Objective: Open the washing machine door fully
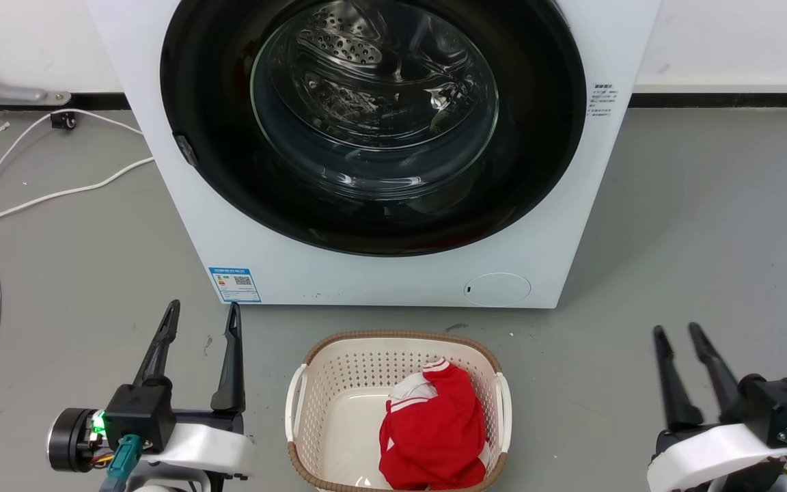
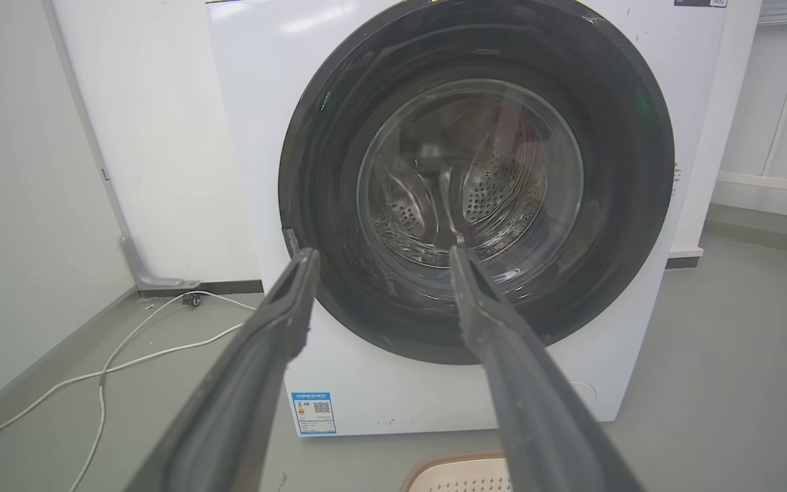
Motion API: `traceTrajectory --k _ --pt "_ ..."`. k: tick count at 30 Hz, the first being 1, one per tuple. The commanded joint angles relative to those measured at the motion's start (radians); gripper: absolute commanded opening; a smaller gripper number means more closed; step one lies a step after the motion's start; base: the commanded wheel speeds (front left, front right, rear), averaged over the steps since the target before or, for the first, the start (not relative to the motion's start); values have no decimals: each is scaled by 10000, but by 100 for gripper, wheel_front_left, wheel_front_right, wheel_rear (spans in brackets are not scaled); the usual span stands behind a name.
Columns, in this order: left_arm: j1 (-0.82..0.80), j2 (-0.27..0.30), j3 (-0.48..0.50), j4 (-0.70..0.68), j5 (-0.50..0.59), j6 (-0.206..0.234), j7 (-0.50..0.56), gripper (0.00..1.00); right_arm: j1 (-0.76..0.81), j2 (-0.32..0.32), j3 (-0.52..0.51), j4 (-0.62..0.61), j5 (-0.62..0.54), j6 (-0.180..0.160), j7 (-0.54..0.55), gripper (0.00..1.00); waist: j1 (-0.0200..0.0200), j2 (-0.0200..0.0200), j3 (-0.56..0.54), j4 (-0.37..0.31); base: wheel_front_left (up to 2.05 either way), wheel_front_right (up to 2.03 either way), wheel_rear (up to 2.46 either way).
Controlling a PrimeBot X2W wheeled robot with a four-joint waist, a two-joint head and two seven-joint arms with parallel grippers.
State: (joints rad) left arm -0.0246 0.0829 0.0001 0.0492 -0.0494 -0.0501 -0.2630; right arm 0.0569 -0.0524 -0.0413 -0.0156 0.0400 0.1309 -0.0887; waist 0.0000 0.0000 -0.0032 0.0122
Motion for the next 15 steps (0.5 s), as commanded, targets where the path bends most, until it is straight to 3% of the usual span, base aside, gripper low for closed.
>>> traceTrajectory --k 1,10,13,15 --pt "94 -32 30 13 7 -27 -26 100 -6 40 -10 45 238 -3 -107 0 0 0 4 1 0 0 0" --pt "88 -90 137 30 12 -79 -26 100 -246 38 -174 -41 1761 -3 -704 0 0 0 24 -25 0 0 0" --pt "79 -110 195 33 9 -77 -26 100 -411 37 -269 25 3378 -3 -915 0 0 0 47 -57 0 0 0" --pt "57 -119 222 51 24 -81 -26 100 -577 37 -362 196 5271 -3 -1006 0 0 0 67 -74 0 0 0"
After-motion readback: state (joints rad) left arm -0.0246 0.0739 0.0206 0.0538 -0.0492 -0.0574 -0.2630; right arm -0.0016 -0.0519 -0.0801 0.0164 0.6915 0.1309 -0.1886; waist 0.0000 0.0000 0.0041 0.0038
